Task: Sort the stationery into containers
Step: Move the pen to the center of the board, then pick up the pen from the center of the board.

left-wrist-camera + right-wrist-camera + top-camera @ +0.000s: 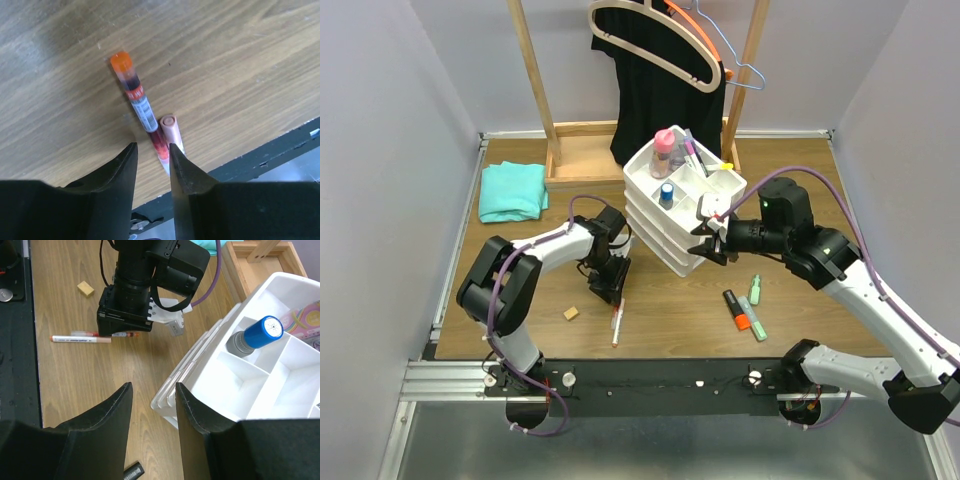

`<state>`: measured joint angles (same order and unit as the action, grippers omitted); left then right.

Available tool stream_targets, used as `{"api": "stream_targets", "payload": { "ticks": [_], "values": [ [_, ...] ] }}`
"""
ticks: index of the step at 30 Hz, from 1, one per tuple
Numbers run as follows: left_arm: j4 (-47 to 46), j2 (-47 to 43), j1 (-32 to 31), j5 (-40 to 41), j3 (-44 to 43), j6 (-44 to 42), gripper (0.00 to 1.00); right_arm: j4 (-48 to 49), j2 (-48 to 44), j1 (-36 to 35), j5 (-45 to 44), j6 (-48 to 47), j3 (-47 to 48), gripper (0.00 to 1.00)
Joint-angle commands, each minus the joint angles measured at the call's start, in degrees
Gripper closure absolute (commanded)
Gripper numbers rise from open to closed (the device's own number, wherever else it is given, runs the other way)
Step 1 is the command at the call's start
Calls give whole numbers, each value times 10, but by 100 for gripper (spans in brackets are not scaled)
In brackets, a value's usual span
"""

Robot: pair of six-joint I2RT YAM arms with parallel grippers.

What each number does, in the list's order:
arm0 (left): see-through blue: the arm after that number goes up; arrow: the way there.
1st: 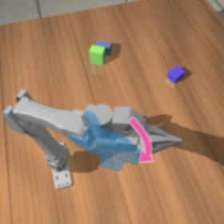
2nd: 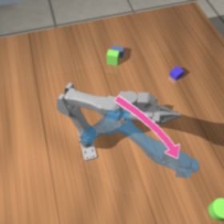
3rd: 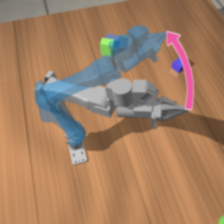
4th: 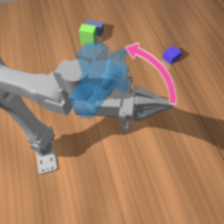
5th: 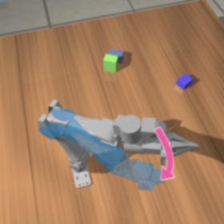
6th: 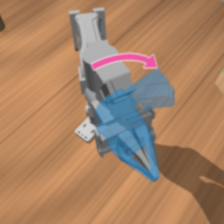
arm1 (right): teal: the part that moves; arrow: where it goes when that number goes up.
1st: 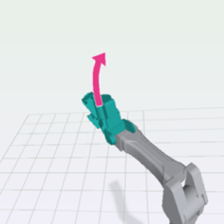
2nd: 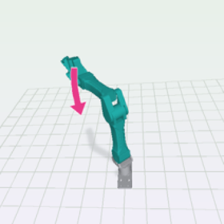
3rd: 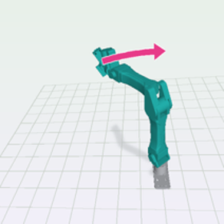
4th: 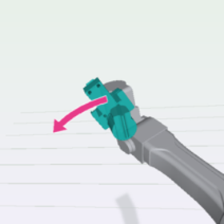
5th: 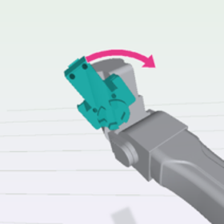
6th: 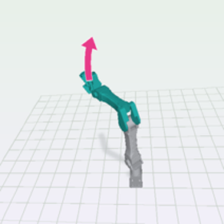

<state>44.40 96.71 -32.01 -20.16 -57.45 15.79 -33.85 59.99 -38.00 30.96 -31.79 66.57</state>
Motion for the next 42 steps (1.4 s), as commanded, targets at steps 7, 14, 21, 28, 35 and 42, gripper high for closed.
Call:
{"api": "stream_targets", "payload": {
  "ticks": [7, 14, 21, 28, 35, 42],
  "values": [
    [35, 30, 11, 107, -41, -43, 62, 21, -18, -1, -21, -6, -17, 52],
    [50, -32, -4, 98, -65, -30, 59, 23, -22, -1, -24, -6, -21, 52],
    [49, -86, -71, 54, -62, 4, 55, 32, -21, -1, -27, -6, -28, 52],
    [39, -60, -80, 34, -47, 28, 57, 27, -17, -1, -31, -8, -19, 52],
    [26, -19, -89, 40, -47, 29, 57, 18, -19, 0, -37, -11, -16, 52],
    [31, -16, -89, 63, -38, 36, 58, 15, -22, -1, -40, -13, -21, 52]
  ]
}}
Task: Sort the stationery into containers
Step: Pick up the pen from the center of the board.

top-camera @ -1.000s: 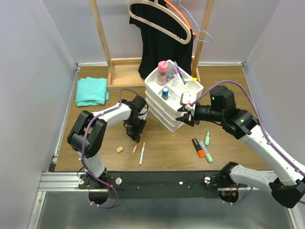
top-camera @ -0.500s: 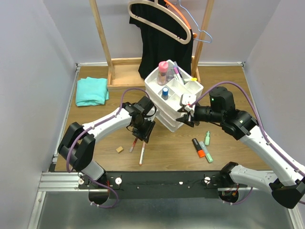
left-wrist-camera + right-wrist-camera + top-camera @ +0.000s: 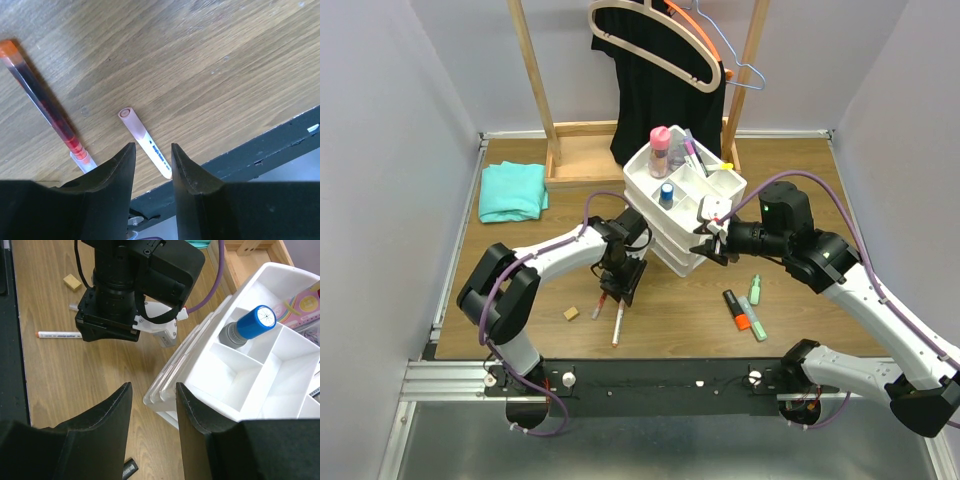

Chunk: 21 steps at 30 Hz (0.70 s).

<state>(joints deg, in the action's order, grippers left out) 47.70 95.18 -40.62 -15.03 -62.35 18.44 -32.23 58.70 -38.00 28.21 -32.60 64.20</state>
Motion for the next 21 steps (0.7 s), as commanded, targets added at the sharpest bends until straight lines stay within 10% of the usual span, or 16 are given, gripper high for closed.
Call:
{"api": "stream_targets", "payload": {
  "ticks": [1, 10, 21],
  "values": [
    [-2, -2, -1, 12, 12, 10, 58, -1, -10, -1, -11, -5, 2, 52],
    [-24, 38, 3, 20, 38, 19, 58, 20, 13, 0, -39, 33, 48, 48],
    [-41, 43, -41, 67, 82, 7, 100, 263, 47, -1, -255, 111, 137, 38]
  ]
}}
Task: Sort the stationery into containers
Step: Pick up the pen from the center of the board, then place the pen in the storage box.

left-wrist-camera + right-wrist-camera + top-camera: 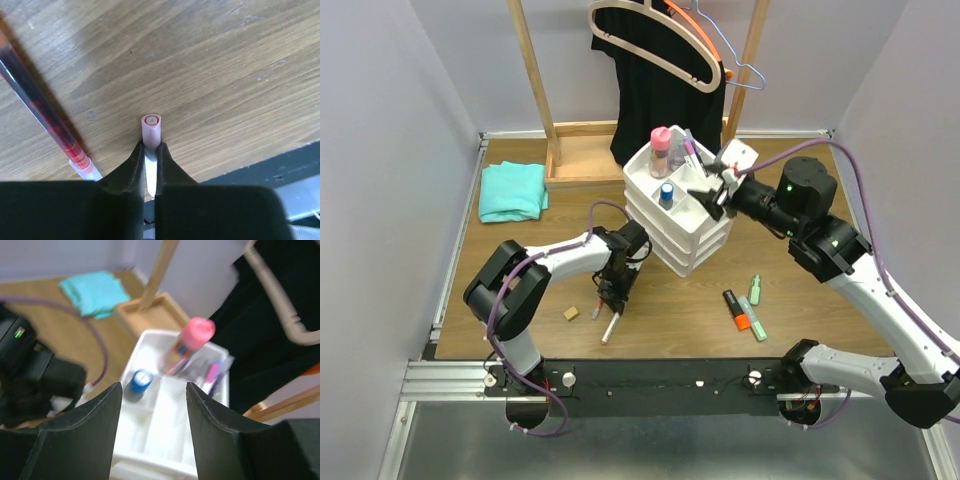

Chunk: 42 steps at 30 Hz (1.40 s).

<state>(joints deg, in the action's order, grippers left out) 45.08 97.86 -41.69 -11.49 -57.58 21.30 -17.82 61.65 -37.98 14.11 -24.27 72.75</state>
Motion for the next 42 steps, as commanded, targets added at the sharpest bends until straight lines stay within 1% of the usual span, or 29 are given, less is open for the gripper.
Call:
{"api": "stream_targets", "payload": {
  "ticks": [1, 3, 4, 5, 7, 8, 10, 11, 12, 13, 14, 15, 16, 17, 18, 19, 20, 21, 22, 23, 24, 25, 27, 29, 31, 32, 33, 35, 42],
  "values": [
    [-9, 8, -39, 15, 27, -33, 100, 130, 17, 0, -160, 27, 56, 38],
    [24, -37, -38, -14, 6, -67, 100, 171, 8, 0, -202, 27, 42, 37],
    [43, -55, -39, -36, 0, -82, 100, 173, 3, 1, -235, 32, 37, 37],
    [73, -96, -38, -57, -4, -97, 100, 173, 4, 12, -239, 42, 40, 37],
    [114, -135, -41, -72, -36, -135, 100, 155, 9, 33, -251, 48, 43, 37],
    [142, -172, -42, -103, -52, -144, 100, 144, 22, 60, -268, 68, 52, 37],
    [163, -207, -44, -133, -123, -193, 100, 97, 37, 104, -280, 103, 87, 37],
    [166, -230, -45, -143, -150, -206, 100, 90, 42, 145, -285, 128, 89, 37],
    [165, -233, -45, -149, -212, -225, 100, 90, 41, 156, -297, 138, 79, 37],
    [161, -234, -45, -152, -245, -240, 100, 89, 37, 166, -306, 144, 71, 37],
    [142, -225, -45, -152, -278, -255, 100, 89, 32, 180, -299, 148, 61, 37],
    [130, -217, -45, -153, -347, -263, 100, 98, 12, 183, -297, 148, 46, 38],
    [116, -205, -45, -158, -380, -267, 100, 102, 2, 184, -293, 151, 18, 37],
    [89, -178, -44, -165, -412, -284, 100, 105, -11, 184, -278, 157, 2, 38],
    [81, -161, -44, -199, -479, -302, 100, 105, -21, 185, -272, 162, -9, 38],
    [80, -140, -45, -210, -519, -319, 100, 96, -32, 188, -267, 172, -15, 38],
    [82, -95, -45, -210, -557, -334, 100, 85, -35, 195, -252, 191, -16, 38],
    [81, -73, -45, -209, -622, -361, 100, 85, -39, 195, -249, 192, -21, 38],
    [79, -51, -44, -205, -651, -371, 100, 92, -51, 194, -246, 191, -32, 38],
    [60, -13, -38, -207, -675, -372, 100, 100, -55, 195, -241, 190, -50, 38],
    [42, 1, -36, -210, -704, -369, 100, 105, -57, 195, -236, 188, -58, 38],
    [19, 14, -33, -206, -710, -359, 100, 117, -58, 195, -233, 186, -64, 38],
    [-59, 34, -30, -196, -705, -347, 100, 126, -56, 196, -252, 201, -73, 38],
    [-117, 45, -28, -191, -696, -336, 100, 127, -57, 205, -241, 208, -75, 38],
    [-164, 44, -23, -184, -658, -333, 100, 128, -59, 207, -240, 204, -78, 38],
    [-220, 38, -21, -177, -641, -325, 100, 125, -61, 209, -241, 201, -75, 38],
    [-247, 38, -14, -172, -612, -320, 100, 119, -60, 212, -240, 202, -72, 38],
    [-304, 45, -8, -164, -595, -305, 100, 107, -59, 216, -237, 202, -65, 38],
    [-359, 98, 16, -143, -609, -264, 100, 99, -56, 233, -219, 211, -71, 38]
  ]
}}
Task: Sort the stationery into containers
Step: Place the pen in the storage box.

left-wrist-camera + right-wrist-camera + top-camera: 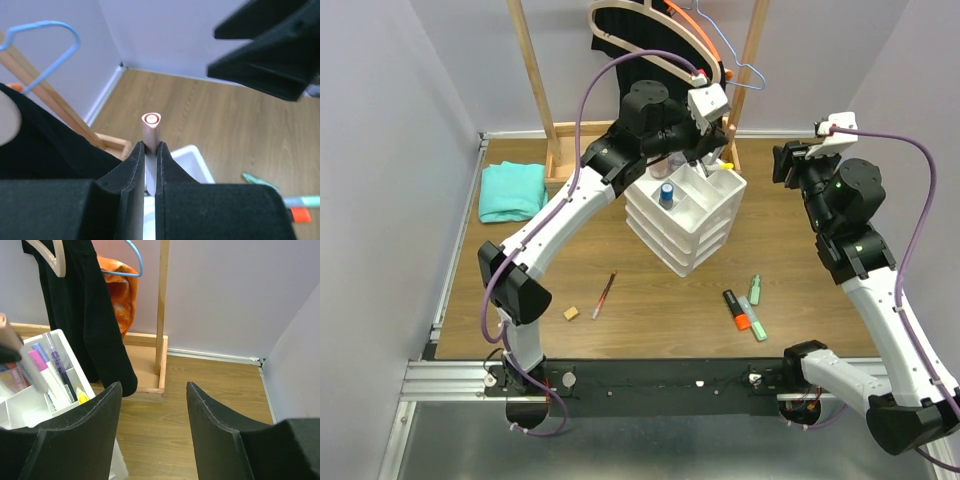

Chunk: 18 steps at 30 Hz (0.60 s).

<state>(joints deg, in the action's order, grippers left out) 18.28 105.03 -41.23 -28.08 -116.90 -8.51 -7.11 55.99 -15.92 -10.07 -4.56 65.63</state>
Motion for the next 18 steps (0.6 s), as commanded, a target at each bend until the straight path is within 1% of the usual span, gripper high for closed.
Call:
{"api": "stream_targets", "payload": {
  "ticks": [1, 4, 8, 18],
  "values": [
    [-95, 32, 14, 24, -18, 37, 100, -8, 1, 15, 25, 16, -2, 38],
    [-104, 54, 26, 20, -19, 66, 100, -8, 3, 22, 33, 21, -8, 38],
    [-123, 67, 39, 21, 4, 111, 100, -7, 8, 32, 42, 21, -10, 38],
    [-125, 57, 56, 35, 68, 138, 100, -11, 15, 51, 65, 32, -17, 39]
  ]
}}
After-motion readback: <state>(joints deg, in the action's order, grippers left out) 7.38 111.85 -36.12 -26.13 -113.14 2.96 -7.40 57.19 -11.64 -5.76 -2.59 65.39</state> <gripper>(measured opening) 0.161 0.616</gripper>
